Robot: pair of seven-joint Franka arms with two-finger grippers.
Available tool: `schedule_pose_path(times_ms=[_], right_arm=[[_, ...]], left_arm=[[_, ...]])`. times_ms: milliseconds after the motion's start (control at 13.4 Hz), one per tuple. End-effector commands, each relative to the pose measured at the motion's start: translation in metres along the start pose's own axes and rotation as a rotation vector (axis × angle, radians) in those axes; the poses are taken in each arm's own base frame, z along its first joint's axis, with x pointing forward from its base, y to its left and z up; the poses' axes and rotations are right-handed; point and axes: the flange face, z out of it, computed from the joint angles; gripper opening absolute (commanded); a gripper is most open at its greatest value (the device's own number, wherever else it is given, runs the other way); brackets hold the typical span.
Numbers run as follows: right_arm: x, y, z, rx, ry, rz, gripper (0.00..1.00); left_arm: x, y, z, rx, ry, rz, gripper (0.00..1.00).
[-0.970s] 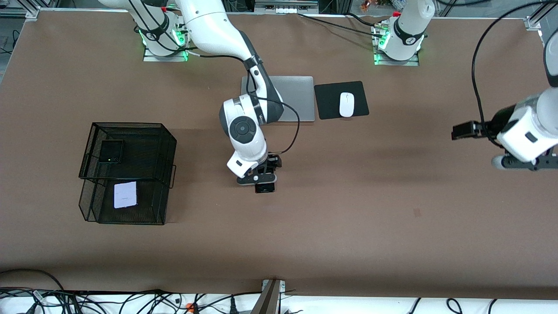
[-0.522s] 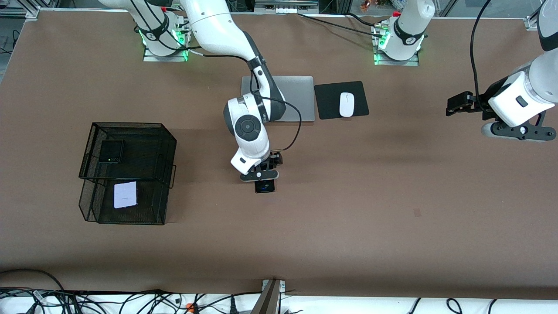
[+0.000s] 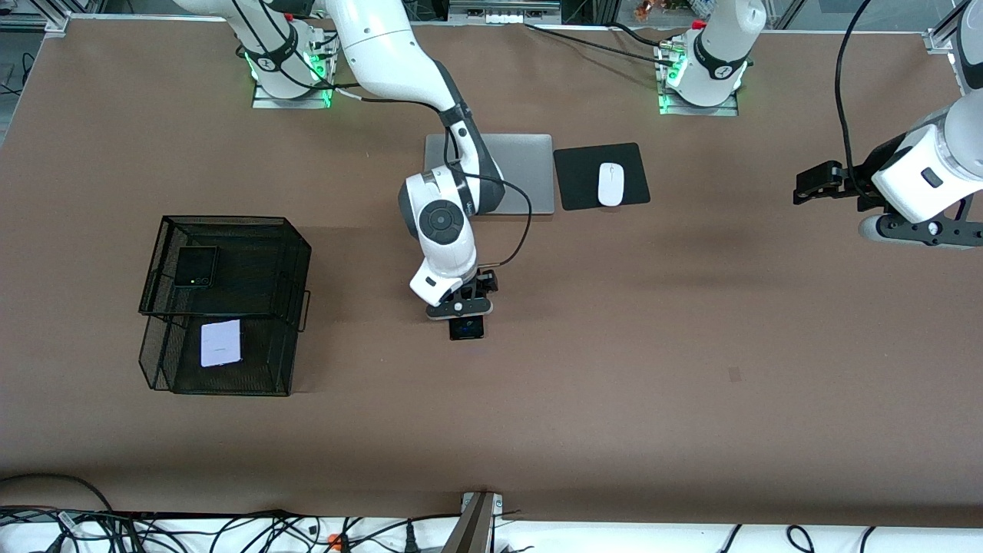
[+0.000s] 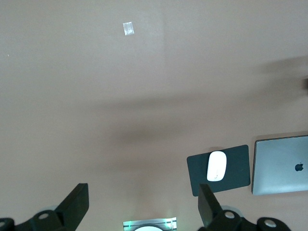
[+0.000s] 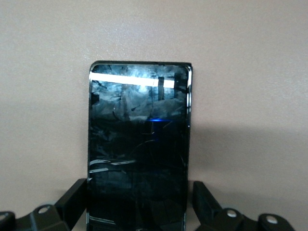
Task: Place phones with both arms
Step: 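Carry the black phone into the organizer's front compartment with the right gripper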
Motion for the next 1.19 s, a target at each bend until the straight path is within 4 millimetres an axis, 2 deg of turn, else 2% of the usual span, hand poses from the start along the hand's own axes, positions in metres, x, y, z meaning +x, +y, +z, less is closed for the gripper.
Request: schedule_pose_path(times_ms=[0, 75, 149, 224, 299, 448, 522, 597, 746, 821, 970, 1045, 1119], right_arm=[[-0.002, 0.001, 0.0, -0.008, 0.019, -0.025, 0.12], [0.0, 0.001, -0.005, -0.003, 0.025, -0.019, 0.0], [0.004, 0.002, -0.014, 0.002, 0.034, -0.009, 0.0], [0.019, 0.015, -0.043, 0.004, 0.055, 0.014, 0.0], [0.036, 0.041, -0.072, -0.017, 0.057, 0.039, 0.0], [0.063, 0.093, -0.144, -0.035, 0.042, 0.061, 0.0], [0.073, 0.13, -0.18, -0.046, 0.022, 0.014, 0.0], [0.077, 0.168, -0.209, -0.063, -0.016, -0.035, 0.0], [0.076, 0.238, -0.252, -0.094, -0.1, -0.085, 0.0], [0.072, 0.272, -0.266, -0.096, -0.13, -0.079, 0.0], [0.05, 0.341, -0.276, -0.036, -0.164, -0.065, 0.0], [0.036, 0.363, -0.273, 0.008, -0.179, -0.045, 0.0], [0.023, 0.373, -0.27, 0.039, -0.192, -0.022, 0.0]], left_arm=[[-0.008, -0.002, -0.009, 0.015, 0.021, 0.019, 1.0], [-0.009, -0.002, -0.009, 0.015, 0.015, 0.026, 1.0], [-0.009, -0.002, -0.009, 0.015, 0.015, 0.029, 1.0], [-0.009, -0.005, -0.009, 0.014, 0.017, 0.025, 1.0], [-0.009, -0.013, -0.01, 0.013, 0.017, 0.013, 1.0], [-0.01, -0.014, -0.012, 0.012, 0.022, 0.011, 1.0], [-0.011, -0.013, -0.012, 0.012, 0.021, 0.011, 1.0], [-0.015, -0.012, -0.015, 0.015, 0.02, 0.013, 1.0], [-0.016, -0.013, -0.015, 0.018, 0.017, 0.012, 1.0], [-0.016, -0.014, -0.015, 0.019, 0.016, 0.01, 1.0], [-0.015, -0.015, -0.014, 0.021, 0.014, 0.01, 1.0], [-0.015, -0.015, -0.014, 0.021, 0.016, 0.01, 1.0], [-0.014, -0.015, -0.014, 0.021, 0.017, 0.01, 1.0]])
